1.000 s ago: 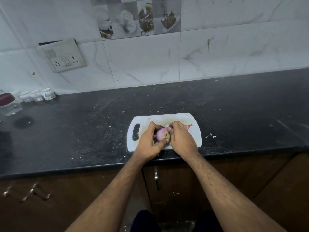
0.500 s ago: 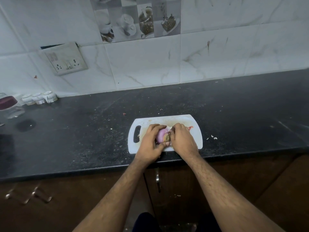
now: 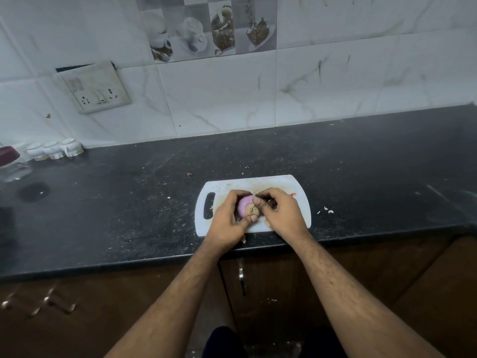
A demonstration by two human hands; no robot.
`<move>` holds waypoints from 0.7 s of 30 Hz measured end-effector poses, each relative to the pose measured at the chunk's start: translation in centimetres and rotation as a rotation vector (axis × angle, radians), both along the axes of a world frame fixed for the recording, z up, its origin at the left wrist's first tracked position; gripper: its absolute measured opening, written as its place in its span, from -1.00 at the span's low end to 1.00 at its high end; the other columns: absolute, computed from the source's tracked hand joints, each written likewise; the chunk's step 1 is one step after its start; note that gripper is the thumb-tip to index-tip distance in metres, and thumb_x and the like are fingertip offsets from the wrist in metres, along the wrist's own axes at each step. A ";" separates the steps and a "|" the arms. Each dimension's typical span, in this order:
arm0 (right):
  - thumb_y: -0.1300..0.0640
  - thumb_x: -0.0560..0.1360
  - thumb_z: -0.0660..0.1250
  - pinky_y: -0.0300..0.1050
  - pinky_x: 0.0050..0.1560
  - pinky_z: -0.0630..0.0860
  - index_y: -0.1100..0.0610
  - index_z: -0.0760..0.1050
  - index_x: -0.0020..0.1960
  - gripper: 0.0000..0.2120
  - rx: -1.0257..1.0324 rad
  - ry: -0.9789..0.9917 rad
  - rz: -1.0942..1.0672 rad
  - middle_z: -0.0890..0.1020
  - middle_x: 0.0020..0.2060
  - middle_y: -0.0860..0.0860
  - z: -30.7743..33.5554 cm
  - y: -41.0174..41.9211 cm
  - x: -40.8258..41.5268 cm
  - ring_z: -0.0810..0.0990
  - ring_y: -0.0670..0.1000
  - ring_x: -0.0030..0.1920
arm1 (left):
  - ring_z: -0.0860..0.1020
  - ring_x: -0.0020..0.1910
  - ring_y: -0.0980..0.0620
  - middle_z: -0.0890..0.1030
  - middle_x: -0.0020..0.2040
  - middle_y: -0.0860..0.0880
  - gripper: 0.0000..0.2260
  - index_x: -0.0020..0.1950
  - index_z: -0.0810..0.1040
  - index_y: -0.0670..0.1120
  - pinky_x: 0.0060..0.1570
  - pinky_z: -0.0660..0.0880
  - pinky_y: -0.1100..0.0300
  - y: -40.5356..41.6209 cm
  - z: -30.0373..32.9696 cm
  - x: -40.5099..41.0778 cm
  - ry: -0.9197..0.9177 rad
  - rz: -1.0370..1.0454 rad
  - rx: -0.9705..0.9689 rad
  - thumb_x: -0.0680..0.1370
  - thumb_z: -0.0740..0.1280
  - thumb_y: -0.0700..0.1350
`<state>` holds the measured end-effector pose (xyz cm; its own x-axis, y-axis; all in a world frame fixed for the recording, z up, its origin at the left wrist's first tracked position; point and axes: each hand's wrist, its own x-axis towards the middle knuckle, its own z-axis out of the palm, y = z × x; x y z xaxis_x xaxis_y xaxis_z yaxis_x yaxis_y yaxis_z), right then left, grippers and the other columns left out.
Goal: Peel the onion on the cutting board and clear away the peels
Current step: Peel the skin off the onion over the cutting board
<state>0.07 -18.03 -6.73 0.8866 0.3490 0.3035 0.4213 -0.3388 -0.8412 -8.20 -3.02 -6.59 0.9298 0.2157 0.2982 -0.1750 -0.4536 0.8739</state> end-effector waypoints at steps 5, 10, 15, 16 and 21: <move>0.00 0.62 0.33 -0.08 -0.14 0.50 0.04 0.52 -0.09 -0.84 -0.046 -0.075 -0.055 0.62 -0.19 -0.12 0.0 -0.1 -0.1 0.56 -0.08 -0.16 | 0.63 0.10 0.08 0.60 0.13 0.24 -0.61 0.27 0.48 0.09 -0.25 0.56 0.22 -0.2 0.2 -0.3 -0.009 -0.035 -0.024 0.53 0.52 -0.16; 0.01 0.69 0.15 0.00 -0.11 0.49 0.11 0.46 0.10 -0.80 -0.308 -0.114 -0.118 0.54 0.00 -0.04 0.3 0.5 -0.3 0.52 0.01 -0.06 | 0.57 0.20 0.14 0.56 0.21 0.16 -0.57 0.25 0.46 0.02 0.05 0.61 0.18 -0.5 0.1 -0.3 -0.046 -0.050 0.014 0.50 0.53 -0.25; 0.16 0.64 0.26 -0.15 0.01 0.50 0.12 0.54 0.17 -0.86 -0.204 -0.074 -0.177 0.58 0.10 -0.02 0.2 0.5 -0.2 0.53 -0.07 -0.01 | 0.62 0.17 0.08 0.57 0.20 0.11 -0.54 0.17 0.43 0.13 -0.11 0.65 0.16 -0.7 0.1 -0.2 -0.010 0.024 -0.033 0.46 0.59 -0.19; 0.20 0.64 0.26 -0.24 0.03 0.46 0.11 0.56 0.21 -0.81 -0.160 -0.074 -0.170 0.58 0.14 -0.03 0.2 0.4 -0.2 0.52 -0.10 0.02 | 0.64 0.14 0.07 0.59 0.18 0.09 -0.54 0.16 0.44 0.12 -0.11 0.65 0.16 -0.7 0.1 -0.2 -0.004 0.036 -0.049 0.45 0.60 -0.18; 0.13 0.65 0.27 -0.53 -0.06 0.34 0.08 0.60 0.22 -0.80 0.000 -0.103 -0.087 0.60 0.12 -0.08 0.7 -0.1 -0.7 0.53 -0.19 0.01 | 0.63 0.14 0.19 0.62 0.15 0.12 -0.54 0.19 0.48 0.06 0.12 0.62 0.19 -0.8 0.0 -0.1 0.009 0.064 -0.061 0.43 0.63 -0.13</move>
<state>-0.62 -18.18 -6.05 0.8775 0.2725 0.3946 0.4748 -0.3778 -0.7949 -8.29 -3.80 -6.59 0.9160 0.2926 0.2745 -0.1392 -0.4099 0.9015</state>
